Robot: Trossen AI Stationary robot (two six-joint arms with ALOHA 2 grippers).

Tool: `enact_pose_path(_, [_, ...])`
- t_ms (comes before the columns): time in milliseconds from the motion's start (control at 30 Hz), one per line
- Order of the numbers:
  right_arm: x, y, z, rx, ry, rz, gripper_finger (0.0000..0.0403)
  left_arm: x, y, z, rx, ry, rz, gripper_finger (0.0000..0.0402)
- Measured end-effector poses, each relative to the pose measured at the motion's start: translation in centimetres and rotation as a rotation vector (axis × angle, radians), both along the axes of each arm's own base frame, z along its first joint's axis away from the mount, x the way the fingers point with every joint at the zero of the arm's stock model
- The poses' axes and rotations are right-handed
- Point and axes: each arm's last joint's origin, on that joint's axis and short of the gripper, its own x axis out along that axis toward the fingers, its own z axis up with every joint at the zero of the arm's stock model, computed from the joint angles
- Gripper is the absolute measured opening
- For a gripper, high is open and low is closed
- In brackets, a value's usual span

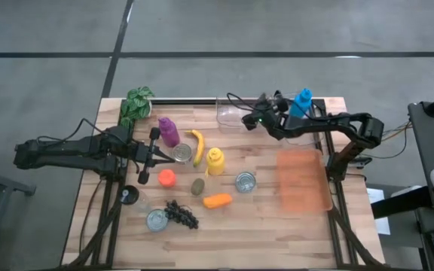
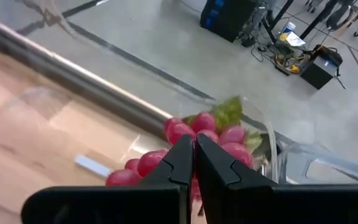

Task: Pick & Place Food Item
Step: Put the red grapes into the left transparent bin

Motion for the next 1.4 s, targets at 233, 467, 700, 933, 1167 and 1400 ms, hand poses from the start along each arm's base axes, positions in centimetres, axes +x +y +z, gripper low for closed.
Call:
enact_pose_path(233, [-0.63,0.21,-0.99,0.013,0.074,0.030,0.0008,0.00,0.00,0.00,0.000,0.000,0.000,0.0010])
enact_pose_path(467, [-0.53,0.23,-1.02,0.013,0.165,0.120,0.0008,0.01,0.00,-0.03,0.000,0.001,0.000,0.0010])
enact_pose_path(700, [-0.49,0.26,-1.05,0.006,0.234,0.177,0.0008,0.00,0.00,-0.03,0.000,0.001,0.000,0.0010])
enact_pose_path(933, [-0.52,0.26,-1.09,0.005,0.260,0.191,0.0008,0.00,0.00,-0.10,0.000,0.003,0.000,0.0010])
enact_pose_path(1167, [-0.57,0.28,-0.85,-0.013,0.301,0.212,0.0008,0.03,0.00,-0.39,0.000,0.005,0.000,0.0010])
enact_pose_path(1400, [-0.69,0.34,-0.29,-0.035,0.327,0.231,0.0008,0.03,0.00,-0.37,0.001,0.002,0.000,0.0010])
